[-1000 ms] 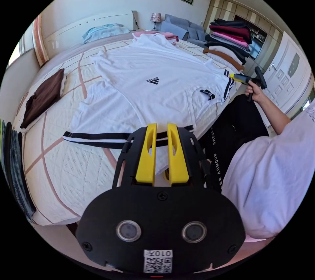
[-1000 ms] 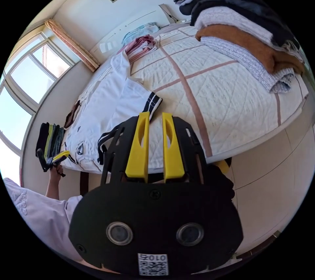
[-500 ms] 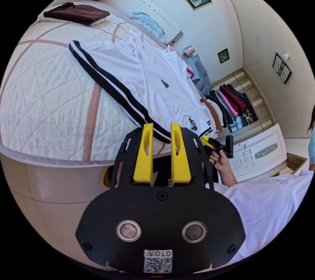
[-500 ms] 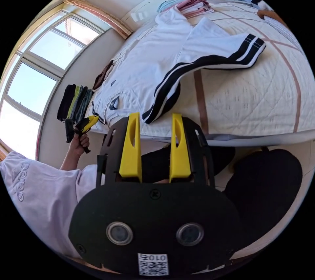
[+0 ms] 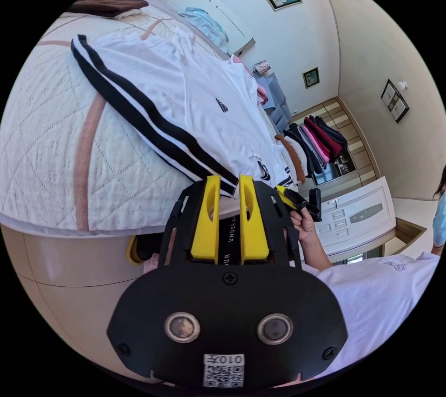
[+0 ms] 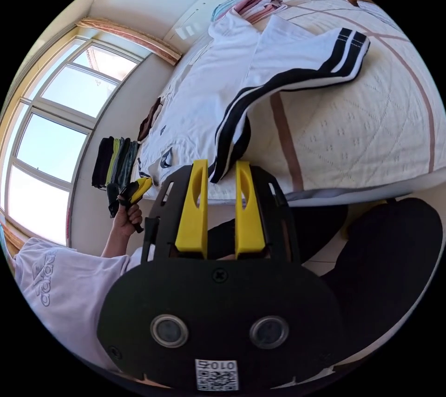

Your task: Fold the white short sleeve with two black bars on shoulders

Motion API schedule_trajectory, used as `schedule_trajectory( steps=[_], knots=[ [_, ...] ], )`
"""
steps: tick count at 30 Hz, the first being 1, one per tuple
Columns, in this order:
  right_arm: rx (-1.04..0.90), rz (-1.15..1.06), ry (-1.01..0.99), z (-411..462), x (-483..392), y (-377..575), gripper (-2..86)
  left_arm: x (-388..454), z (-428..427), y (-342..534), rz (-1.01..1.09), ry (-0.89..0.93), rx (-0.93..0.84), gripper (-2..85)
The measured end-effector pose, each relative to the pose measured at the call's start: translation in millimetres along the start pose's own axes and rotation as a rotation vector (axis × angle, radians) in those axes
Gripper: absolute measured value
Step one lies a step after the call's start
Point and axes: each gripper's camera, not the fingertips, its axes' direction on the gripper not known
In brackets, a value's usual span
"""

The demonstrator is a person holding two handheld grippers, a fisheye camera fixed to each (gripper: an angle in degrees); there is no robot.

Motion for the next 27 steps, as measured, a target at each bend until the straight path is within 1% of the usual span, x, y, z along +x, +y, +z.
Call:
schedule_trajectory(
  steps=[2, 4, 6, 8, 11, 17, 19, 21, 24, 27],
  knots=[
    [-0.012, 0.025, 0.027, 4, 2, -3, 6.8, -13, -1, 2, -0.051, 0.009, 0.004, 1.4],
    [0.0, 0.028, -0.001, 1, 3, 0, 5.4, -22, -3, 7, -0.084, 0.047, 0.012, 0.6],
    [-0.006, 0.017, -0.046, -5, 2, 4, 4.3, -24, -7, 13, -0.082, 0.042, 0.014, 0.2],
    [-0.007, -0.013, -0.027, -12, -5, 7, 4.0, -20, -12, 18, -0.051, 0.023, 0.007, 0.0],
    [-0.013, -0.046, -0.009, -27, -20, 4, 3.7, -17, -21, 22, -0.057, 0.058, -0.007, -0.1],
    [-0.046, -0.074, 0.065, -40, -40, -8, 3.6, -22, -39, 41, -0.083, -0.008, -0.017, 0.1],
    [-0.06, -0.045, 0.044, -33, -36, -14, 3.6, -29, -41, 47, -0.106, 0.023, 0.04, 0.3],
    [-0.04, -0.064, 0.033, -34, -44, -22, 3.7, -24, -44, 49, -0.081, 0.012, 0.104, 0.8],
    [-0.031, -0.105, 0.058, -41, -57, -32, 3.7, -14, -42, 45, -0.043, -0.019, 0.129, 2.3],
    [-0.018, -0.081, 0.005, -49, -58, -41, 3.7, -18, -34, 45, -0.086, -0.005, 0.129, 3.2]
  ],
)
